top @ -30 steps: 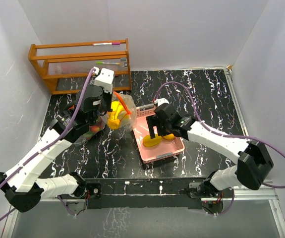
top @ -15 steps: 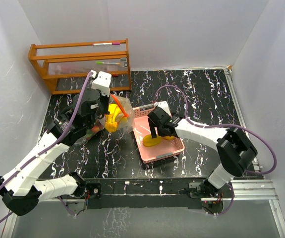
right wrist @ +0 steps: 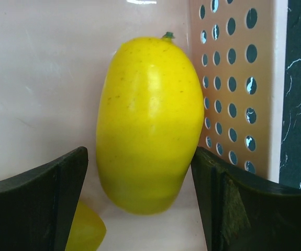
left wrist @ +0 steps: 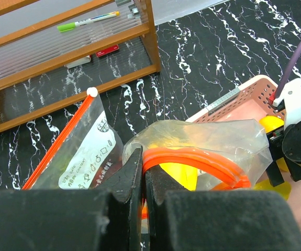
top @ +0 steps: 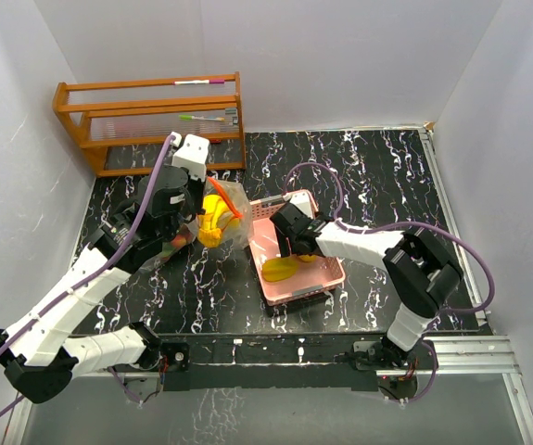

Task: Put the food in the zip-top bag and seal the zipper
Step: Pick up the fake fruit from the bin.

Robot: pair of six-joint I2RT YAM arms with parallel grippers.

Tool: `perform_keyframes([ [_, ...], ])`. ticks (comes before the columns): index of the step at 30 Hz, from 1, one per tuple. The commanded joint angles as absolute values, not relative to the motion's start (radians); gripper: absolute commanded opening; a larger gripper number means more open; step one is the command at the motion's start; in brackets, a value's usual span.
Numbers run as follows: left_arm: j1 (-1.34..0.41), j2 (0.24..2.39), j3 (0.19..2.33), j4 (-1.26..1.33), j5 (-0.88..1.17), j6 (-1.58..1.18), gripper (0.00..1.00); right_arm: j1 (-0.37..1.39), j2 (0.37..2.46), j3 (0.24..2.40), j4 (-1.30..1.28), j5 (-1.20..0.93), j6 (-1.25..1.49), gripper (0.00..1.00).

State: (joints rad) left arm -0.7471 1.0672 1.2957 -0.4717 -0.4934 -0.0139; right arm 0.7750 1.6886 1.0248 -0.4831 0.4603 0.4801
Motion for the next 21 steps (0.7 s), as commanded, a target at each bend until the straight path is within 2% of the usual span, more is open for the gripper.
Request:
perform_keyframes([
  [1, -0.742, 1.059, 1.308, -0.444, -0.509, -0.003, 0.0, 0.778, 1.698, 1.056, -0.385, 0.538, 0.495, 0.81],
  [6, -0.742, 1.066, 1.309, -0.447, -0.499, -0.005, 0.0, 0.777, 1.739, 1.074, -0.346, 0.602, 0.512, 0.76],
  [10, -0.742, 1.066, 1.308, -0.453, -0.498, -0.006, 0.0, 0.777, 1.796, 1.095, -0.337, 0.584, 0.517, 0.65],
  [16, -0.742, 1.058, 1.3, -0.455, -0.506, -0.005, 0.0, 0.776, 1.783, 1.084, -0.344, 0.561, 0.523, 0.28],
  [21, -0.743, 1.066, 1.292, -0.461, -0.509, -0.014, 0.0, 0.777, 1.6, 1.068, -0.336, 0.468, 0.478, 0.21],
])
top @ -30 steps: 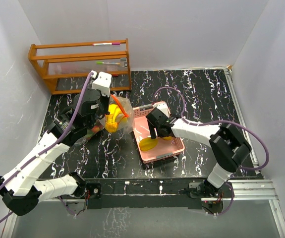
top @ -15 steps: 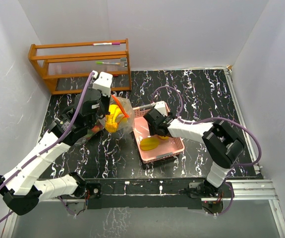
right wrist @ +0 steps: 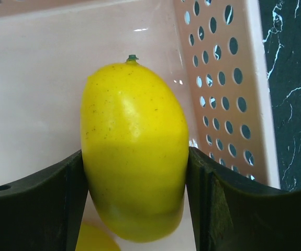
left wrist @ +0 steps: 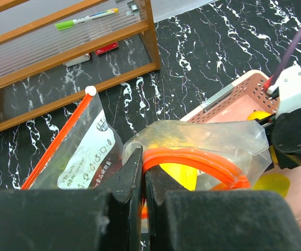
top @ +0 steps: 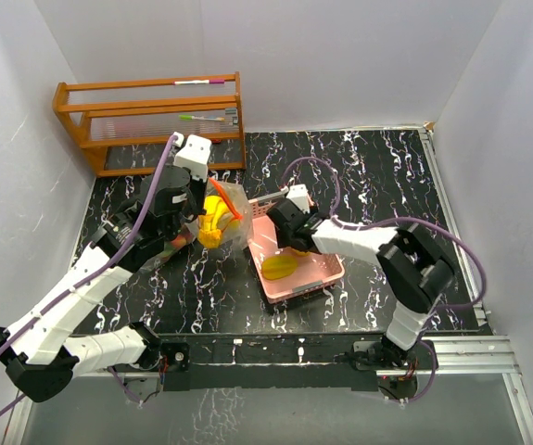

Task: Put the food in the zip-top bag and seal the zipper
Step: Pick up the fake fruit from the bin, then place the fake fruit in the zipper food storage bag.

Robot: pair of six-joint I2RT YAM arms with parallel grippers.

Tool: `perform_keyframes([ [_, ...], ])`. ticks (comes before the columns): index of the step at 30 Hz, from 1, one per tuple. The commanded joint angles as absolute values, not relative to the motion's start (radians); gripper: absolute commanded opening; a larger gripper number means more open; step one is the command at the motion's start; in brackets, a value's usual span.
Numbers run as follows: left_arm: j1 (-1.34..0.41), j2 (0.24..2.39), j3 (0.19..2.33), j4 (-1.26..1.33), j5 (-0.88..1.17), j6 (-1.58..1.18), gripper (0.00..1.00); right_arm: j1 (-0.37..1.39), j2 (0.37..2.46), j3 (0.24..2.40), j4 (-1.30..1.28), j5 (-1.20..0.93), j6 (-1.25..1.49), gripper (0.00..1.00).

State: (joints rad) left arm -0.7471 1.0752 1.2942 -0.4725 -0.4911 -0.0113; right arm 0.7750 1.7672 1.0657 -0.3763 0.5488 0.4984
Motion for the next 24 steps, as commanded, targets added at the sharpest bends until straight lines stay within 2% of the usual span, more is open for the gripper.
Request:
perform_keyframes([
  [1, -0.742, 1.066, 1.29, -0.458, -0.509, -0.014, 0.0, 0.776, 1.555, 1.062, -0.33, 0.438, 0.47, 0.21],
  [7, -0.742, 1.09, 1.292, -0.447, -0.504, -0.02, 0.0, 0.777, 1.285, 0.998, -0.26, 0.187, 0.402, 0.16],
  [13, -0.742, 1.131, 1.31, -0.435, -0.485, -0.026, 0.0, 0.793, 1.107, 0.96, -0.179, -0.111, 0.339, 0.15],
  [19, -0.742, 1.159, 1.336, -0.422, -0.473, -0.029, 0.0, 0.847, 1.072, 0.96, -0.071, -0.396, 0.298, 0.15],
  [24, -0.742, 1.167, 1.354, -0.424, -0.464, -0.032, 0.0, 0.866, 1.136, 0.984, 0.024, -0.467, 0.384, 0.15],
])
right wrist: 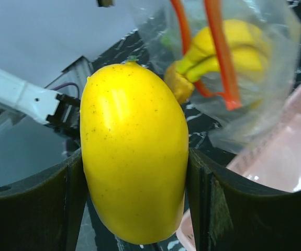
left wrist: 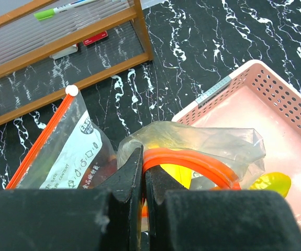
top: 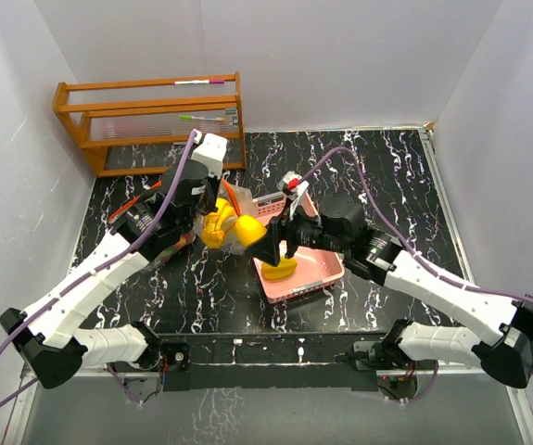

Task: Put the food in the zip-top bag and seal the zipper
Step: Place the fake fruit in the zipper food storage bag.

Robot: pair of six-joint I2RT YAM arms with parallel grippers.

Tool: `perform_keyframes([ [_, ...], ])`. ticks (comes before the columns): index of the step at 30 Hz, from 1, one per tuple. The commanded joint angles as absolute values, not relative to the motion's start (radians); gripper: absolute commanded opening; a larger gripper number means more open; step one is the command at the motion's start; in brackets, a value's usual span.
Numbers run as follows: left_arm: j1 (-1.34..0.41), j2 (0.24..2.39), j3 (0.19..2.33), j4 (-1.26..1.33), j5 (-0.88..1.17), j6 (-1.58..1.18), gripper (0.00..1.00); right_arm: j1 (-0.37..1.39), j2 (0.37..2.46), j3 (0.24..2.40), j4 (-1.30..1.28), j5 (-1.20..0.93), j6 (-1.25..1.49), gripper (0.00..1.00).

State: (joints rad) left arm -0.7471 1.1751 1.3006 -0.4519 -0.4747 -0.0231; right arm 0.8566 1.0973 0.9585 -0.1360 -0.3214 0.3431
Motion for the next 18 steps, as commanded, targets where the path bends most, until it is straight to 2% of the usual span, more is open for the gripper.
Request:
perform_keyframes([
  [1, -0.743, 1.166, 1.354, -0.424, -0.461, -0.033, 0.0, 0.871, 1.158, 0.996, 0.043, -0.479, 0.403, 0.15],
  [6, -0.742, 1.156, 1.352, -0.423, -0.462, -0.033, 0.0, 0.918, 1.247, 1.074, 0.067, -0.455, 0.453, 0.15],
  [18, -0.742, 1.073, 1.312, -0.429, -0.4, -0.077, 0.0, 0.918, 1.441, 1.241, 0.025, -0.063, 0.67, 0.15],
])
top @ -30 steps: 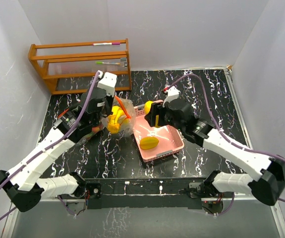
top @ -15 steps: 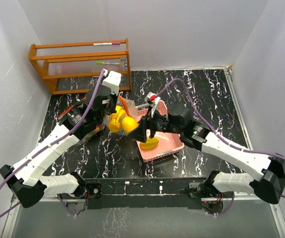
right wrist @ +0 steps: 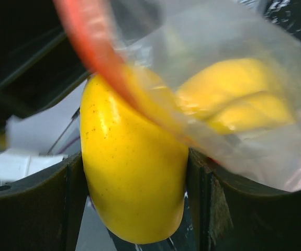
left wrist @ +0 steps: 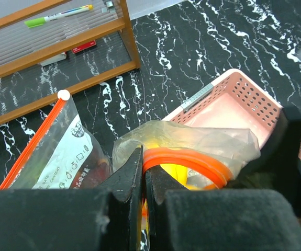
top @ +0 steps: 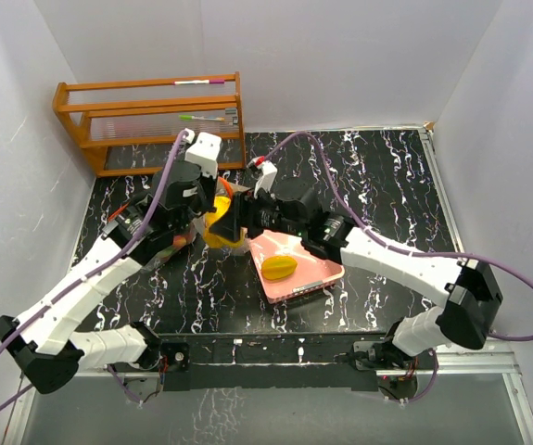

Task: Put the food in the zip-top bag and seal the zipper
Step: Place the fake fruit in the zipper food storage bag.

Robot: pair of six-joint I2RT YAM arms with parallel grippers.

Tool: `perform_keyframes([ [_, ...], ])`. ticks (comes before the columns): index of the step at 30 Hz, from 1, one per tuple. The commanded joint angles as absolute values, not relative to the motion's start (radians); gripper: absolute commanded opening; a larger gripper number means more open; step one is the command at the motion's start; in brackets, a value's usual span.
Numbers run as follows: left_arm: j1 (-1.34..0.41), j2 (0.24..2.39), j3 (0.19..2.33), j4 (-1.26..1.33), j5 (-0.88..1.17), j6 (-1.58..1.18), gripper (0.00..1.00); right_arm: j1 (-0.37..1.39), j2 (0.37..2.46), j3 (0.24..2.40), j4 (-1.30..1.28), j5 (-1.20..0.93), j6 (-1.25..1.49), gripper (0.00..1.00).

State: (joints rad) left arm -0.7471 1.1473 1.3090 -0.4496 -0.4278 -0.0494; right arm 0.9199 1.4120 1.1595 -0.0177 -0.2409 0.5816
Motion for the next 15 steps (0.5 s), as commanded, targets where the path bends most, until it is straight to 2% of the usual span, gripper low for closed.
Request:
perform_keyframes([
  [1, -0.742, 1.063, 1.31, -0.429, -0.392, -0.08, 0.0, 0.917, 1.455, 1.253, 0.006, -0.021, 0.679, 0.15],
  [11, -0.743, 1.002, 1.25, -0.424, -0.315, -0.131, 0.0, 0.917, 1.44, 1.224, 0.059, 0.313, 0.794, 0.15],
  [15, -0.742, 1.003, 1.226, -0.412, -0.283, -0.15, 0.0, 0.917, 1.462, 1.247, 0.107, 0.362, 0.797, 0.14],
])
